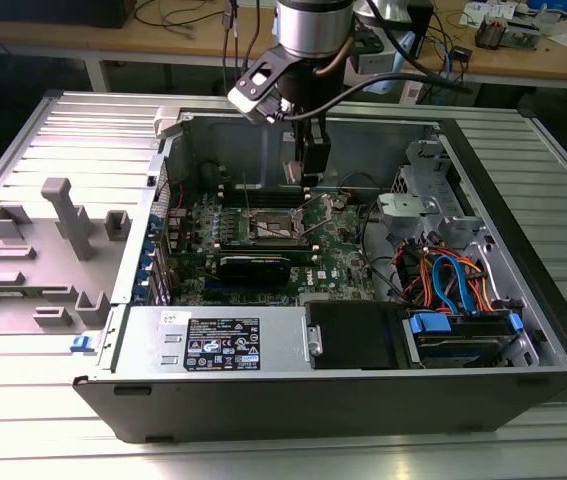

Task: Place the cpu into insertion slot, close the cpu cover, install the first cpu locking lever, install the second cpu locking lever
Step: 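Place the cpu into insertion slot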

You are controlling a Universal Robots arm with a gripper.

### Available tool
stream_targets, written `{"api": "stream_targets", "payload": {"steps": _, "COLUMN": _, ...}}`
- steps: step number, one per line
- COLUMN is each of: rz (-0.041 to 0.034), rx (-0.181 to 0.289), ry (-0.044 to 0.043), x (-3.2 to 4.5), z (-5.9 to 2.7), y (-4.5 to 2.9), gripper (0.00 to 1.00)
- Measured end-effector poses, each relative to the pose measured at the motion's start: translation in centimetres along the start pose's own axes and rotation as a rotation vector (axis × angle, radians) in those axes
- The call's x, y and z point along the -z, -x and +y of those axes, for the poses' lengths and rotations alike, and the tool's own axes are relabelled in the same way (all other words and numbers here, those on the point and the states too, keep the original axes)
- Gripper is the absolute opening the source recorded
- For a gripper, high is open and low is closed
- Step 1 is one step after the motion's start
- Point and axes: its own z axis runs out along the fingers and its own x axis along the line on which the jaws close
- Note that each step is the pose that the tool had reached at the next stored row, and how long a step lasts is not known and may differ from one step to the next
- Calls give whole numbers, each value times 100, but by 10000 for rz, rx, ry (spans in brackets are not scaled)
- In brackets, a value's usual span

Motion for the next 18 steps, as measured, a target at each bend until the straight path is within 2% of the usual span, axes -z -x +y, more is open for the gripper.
{"api": "stream_targets", "payload": {"steps": 5, "rz": 1, "rx": 0, "ry": -5, "x": -26, "z": -3, "y": 4, "gripper": 54}}
{"api": "stream_targets", "payload": {"steps": 8, "rz": 0, "rx": -11, "ry": -41, "x": -53, "z": -5, "y": 4, "gripper": 54}}
{"api": "stream_targets", "payload": {"steps": 18, "rz": 3, "rx": -12, "ry": -75, "x": -71, "z": -6, "y": 4, "gripper": 54}}
